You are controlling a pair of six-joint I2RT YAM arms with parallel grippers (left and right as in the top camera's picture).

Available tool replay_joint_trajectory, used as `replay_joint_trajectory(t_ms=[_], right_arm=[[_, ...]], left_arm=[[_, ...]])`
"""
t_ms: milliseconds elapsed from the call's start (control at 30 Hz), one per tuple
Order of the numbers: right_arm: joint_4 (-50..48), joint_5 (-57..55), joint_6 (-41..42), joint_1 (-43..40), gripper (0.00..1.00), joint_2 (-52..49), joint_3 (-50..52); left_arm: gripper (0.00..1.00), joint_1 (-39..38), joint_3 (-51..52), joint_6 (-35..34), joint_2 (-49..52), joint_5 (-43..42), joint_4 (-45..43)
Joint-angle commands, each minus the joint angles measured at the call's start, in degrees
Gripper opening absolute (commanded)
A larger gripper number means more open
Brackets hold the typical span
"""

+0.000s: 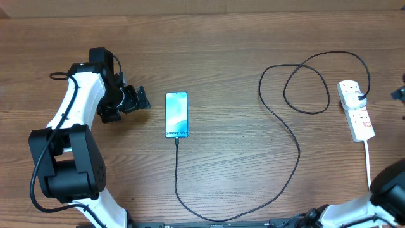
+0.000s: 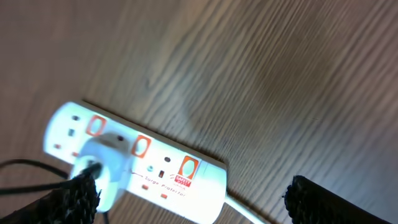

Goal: Plug charger to phone and switch on socket
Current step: 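Move the right gripper over to the white power strip's switches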

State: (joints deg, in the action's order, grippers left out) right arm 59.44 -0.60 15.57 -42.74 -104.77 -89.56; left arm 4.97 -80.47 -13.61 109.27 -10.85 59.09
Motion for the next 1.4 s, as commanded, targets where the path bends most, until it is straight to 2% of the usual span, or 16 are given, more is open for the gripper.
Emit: replay_joint_trajectory(t_ms=[0, 533, 1367], right_arm=[[0.33, 0.74, -1.88, -0.02, 0.96, -3.76, 0.35], [-0.87, 3.30, -2.84, 0.17, 0.98, -14.75, 0.37], [-5.40, 5.84, -3.74, 0.31, 1.00, -15.47, 0.72]], left_arm=[[1.00, 0.24, -0.26, -0.76, -1.05, 0.39, -0.02], [0.99, 0.24, -0.26, -0.76, -1.05, 0.39, -0.02], [0.99, 0.24, -0.26, -0.76, -1.07, 0.37, -0.02]])
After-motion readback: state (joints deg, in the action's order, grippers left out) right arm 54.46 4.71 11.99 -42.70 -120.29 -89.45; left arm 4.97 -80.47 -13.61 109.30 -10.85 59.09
